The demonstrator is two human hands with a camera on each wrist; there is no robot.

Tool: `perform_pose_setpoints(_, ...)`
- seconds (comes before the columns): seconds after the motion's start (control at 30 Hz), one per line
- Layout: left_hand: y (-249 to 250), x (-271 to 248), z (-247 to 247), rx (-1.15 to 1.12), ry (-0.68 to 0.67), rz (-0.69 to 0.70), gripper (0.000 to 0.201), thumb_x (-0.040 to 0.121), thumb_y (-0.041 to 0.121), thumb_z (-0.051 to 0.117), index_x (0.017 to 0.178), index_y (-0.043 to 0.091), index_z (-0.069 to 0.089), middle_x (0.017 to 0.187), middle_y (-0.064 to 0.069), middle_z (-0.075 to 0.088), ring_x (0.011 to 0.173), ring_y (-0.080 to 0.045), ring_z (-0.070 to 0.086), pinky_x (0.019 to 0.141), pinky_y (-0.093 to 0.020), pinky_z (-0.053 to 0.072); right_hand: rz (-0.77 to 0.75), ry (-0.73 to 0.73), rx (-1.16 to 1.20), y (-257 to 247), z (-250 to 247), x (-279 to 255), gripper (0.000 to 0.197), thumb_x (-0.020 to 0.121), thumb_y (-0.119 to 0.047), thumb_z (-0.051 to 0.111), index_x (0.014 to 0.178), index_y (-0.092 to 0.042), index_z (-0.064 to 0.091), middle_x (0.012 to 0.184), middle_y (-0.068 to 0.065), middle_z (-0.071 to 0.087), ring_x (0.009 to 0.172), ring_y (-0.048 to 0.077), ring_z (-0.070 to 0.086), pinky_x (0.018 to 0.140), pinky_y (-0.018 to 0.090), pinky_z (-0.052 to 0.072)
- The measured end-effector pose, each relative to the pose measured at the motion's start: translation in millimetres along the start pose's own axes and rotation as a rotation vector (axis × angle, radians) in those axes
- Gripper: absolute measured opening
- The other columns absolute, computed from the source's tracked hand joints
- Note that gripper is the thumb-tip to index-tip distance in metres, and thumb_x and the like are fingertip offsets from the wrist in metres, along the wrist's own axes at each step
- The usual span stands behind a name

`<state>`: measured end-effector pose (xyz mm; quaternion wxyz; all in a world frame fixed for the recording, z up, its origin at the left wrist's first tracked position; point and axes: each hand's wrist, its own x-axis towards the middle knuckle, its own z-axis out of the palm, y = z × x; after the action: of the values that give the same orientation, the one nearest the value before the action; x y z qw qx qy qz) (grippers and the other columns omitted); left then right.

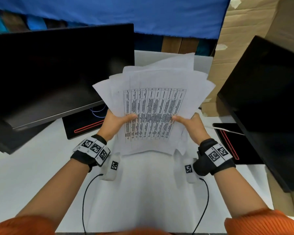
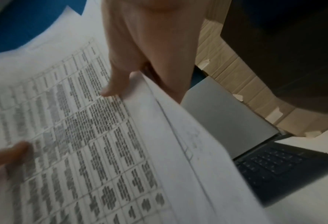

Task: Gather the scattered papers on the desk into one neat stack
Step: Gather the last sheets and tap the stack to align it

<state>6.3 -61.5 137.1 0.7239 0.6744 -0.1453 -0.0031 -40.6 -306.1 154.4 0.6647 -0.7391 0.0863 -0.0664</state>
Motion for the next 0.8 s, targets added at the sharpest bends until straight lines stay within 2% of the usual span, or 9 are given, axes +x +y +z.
perform_pose_setpoints(0.07,8,0,-3,-0.024,-0.043,0.029,0.052,0.062,0.015,0.076,0.106,0.028,0.052,0.103,0.012,0.064,0.096,0.009,0.062,0.078,-0.008,0.048,-0.012,-0.03,-0.026,-2,-3,2,0.036,0.076,-0.004,0.07,0.11,-0.011,0.061,0.109,0.003,0.063,0.097,0.014,0.062,0.08,0.012,0.051)
perform_pose_setpoints(0.17,6,-2,-6,-0.047,-0.087,0.022,0.061,0.049,0.039,0.081,0.104,0.027,0.058,0.096,0.016,0.072,0.097,0.001,0.065,0.078,-0.012,0.05,-0.019,-0.061,-0.044,-2,3,1,0.031,0.073,-0.001,0.072,0.096,-0.02,0.063,0.1,0.0,0.066,0.086,0.001,0.061,0.073,0.006,0.05)
perform_pose_setpoints(0.23,3,-1,-5,-0.043,-0.094,0.005,0.065,0.046,0.045,0.082,0.104,0.027,0.059,0.098,0.018,0.072,0.099,-0.002,0.065,0.079,-0.014,0.051,-0.033,-0.06,-0.037,-3,7,1,0.033,0.072,0.001,0.072,0.087,-0.026,0.062,0.092,-0.008,0.065,0.082,-0.005,0.06,0.072,0.006,0.05)
perform_pose_setpoints(0.33,4,1,-4,-0.046,-0.09,0.017,0.065,0.045,0.045,0.084,0.103,0.027,0.061,0.097,0.015,0.073,0.099,-0.005,0.066,0.081,-0.018,0.052,-0.023,-0.016,0.012,-9,10,0,0.023,0.074,-0.006,0.071,0.088,-0.023,0.064,0.09,-0.006,0.067,0.077,0.0,0.065,0.082,0.026,0.052)
perform_pose_setpoints(0.47,20,5,3,-0.056,0.006,0.11,0.047,0.052,0.031,0.08,0.095,0.025,0.062,0.086,0.014,0.074,0.088,-0.002,0.068,0.075,-0.018,0.054,-0.08,0.166,0.161,-34,18,-4,0.007,0.084,-0.027,0.063,0.079,-0.022,0.062,0.081,-0.006,0.066,0.067,0.0,0.065,0.073,0.026,0.053)
perform_pose_setpoints(0.53,28,6,11,-0.072,0.108,0.157,0.035,0.058,0.033,0.074,0.091,0.023,0.064,0.087,0.007,0.071,0.084,-0.003,0.067,0.077,-0.021,0.054,-0.113,0.251,0.181,-43,24,-3,0.039,0.085,-0.052,0.051,0.077,-0.014,0.06,0.079,0.002,0.064,0.071,0.011,0.062,0.074,0.028,0.049)
perform_pose_setpoints(0.63,36,6,23,-0.057,0.285,0.222,0.03,0.064,0.04,0.064,0.084,0.019,0.063,0.084,0.004,0.064,0.076,-0.004,0.063,0.073,-0.022,0.052,-0.119,0.33,0.16,-51,32,-1,0.072,0.062,-0.083,0.041,0.08,-0.015,0.055,0.077,0.011,0.053,0.071,0.019,0.051,0.07,0.03,0.042)
perform_pose_setpoints(0.73,39,4,33,-0.012,0.411,0.292,0.032,0.069,0.047,0.055,0.082,0.018,0.063,0.08,0.008,0.062,0.074,-0.002,0.058,0.073,-0.023,0.048,-0.106,0.354,0.188,-53,34,-3,0.096,0.053,-0.089,0.042,0.077,0.002,0.058,0.077,0.011,0.054,0.072,0.019,0.053,0.071,0.031,0.043)
perform_pose_setpoints(0.8,40,5,35,-0.016,0.46,0.291,0.033,0.071,0.045,0.054,0.081,0.015,0.064,0.076,0.008,0.062,0.072,-0.003,0.058,0.072,-0.024,0.049,-0.117,0.341,0.215,-54,35,-4,0.08,0.061,-0.081,0.045,0.076,-0.003,0.057,0.075,0.011,0.053,0.071,0.019,0.052,0.069,0.03,0.042)
